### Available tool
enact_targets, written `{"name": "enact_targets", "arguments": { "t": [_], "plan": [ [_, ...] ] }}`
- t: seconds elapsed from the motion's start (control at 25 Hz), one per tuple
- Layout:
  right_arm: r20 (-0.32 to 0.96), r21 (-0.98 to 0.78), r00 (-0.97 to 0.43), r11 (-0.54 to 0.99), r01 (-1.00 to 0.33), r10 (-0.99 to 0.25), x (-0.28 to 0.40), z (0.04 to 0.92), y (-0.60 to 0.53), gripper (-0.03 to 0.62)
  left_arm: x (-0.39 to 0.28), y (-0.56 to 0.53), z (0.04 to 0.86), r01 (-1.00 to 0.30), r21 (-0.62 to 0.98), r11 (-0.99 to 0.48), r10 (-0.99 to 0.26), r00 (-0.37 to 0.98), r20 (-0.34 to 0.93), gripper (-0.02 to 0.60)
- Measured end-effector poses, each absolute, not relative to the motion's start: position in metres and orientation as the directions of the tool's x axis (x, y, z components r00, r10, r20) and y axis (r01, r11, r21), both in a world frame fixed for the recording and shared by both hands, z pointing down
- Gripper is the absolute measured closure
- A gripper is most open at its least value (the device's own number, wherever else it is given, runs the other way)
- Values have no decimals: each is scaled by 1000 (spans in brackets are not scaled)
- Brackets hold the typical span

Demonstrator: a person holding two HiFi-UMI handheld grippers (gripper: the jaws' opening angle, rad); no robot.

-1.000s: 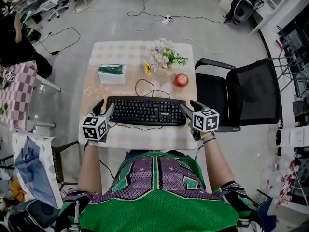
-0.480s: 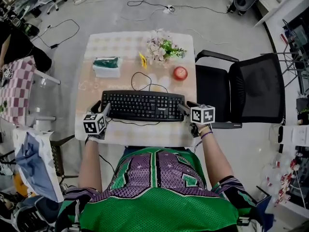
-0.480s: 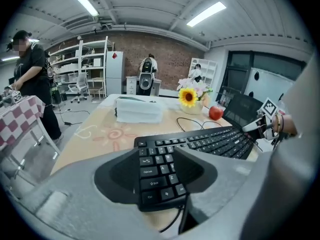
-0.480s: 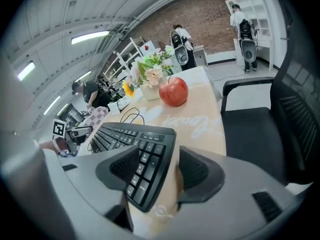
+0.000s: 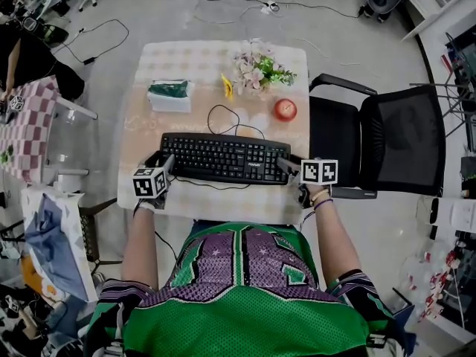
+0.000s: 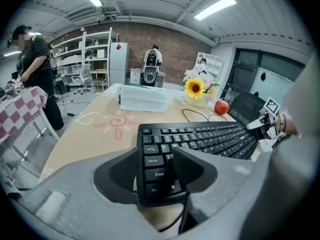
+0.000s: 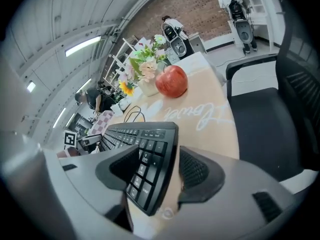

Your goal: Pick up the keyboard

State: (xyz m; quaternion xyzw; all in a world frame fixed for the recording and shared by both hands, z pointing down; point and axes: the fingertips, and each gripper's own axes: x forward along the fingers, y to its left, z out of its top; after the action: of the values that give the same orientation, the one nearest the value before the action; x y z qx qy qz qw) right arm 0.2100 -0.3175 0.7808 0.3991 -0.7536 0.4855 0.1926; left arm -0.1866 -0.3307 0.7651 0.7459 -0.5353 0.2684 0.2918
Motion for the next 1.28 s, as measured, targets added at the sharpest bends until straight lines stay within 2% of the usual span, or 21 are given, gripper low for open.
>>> {"name": "enact_targets", "arguments": {
  "t": [0.28, 0.56, 0.76, 0.92, 1.08, 1.2, 1.28],
  "plan": [
    [621, -679, -664, 136, -721, -418, 206, 779, -319, 352, -188, -332, 766, -958, 170, -232, -633, 281, 721, 370],
    [446, -862, -696, -62, -502, -562, 216, 772, -329, 352, -188, -332, 767, -953, 208, -221, -613, 302, 730, 371],
    [326, -935, -702, -105, -339, -633, 227, 766, -334, 353, -189, -332, 766, -953, 221, -208, -615, 304, 728, 371],
    [308, -950, -719, -166, -263, -623, 230, 768, -333, 382, -191, -332, 766, -952, 227, -205, -617, 306, 725, 371],
    [301, -954, -760, -192, -231, -576, 224, 767, -330, 382, -192, -333, 766, -954, 220, -205, -619, 300, 726, 371],
    [253, -966, -832, -168, -195, -493, 208, 761, -324, 384, -192, -333, 766, -953, 221, -208, -620, 303, 724, 371],
    [210, -977, -895, -106, -183, -394, 184, 755, -317, 390, -191, -334, 766, -952, 223, -209, -620, 306, 722, 371]
  ]
}}
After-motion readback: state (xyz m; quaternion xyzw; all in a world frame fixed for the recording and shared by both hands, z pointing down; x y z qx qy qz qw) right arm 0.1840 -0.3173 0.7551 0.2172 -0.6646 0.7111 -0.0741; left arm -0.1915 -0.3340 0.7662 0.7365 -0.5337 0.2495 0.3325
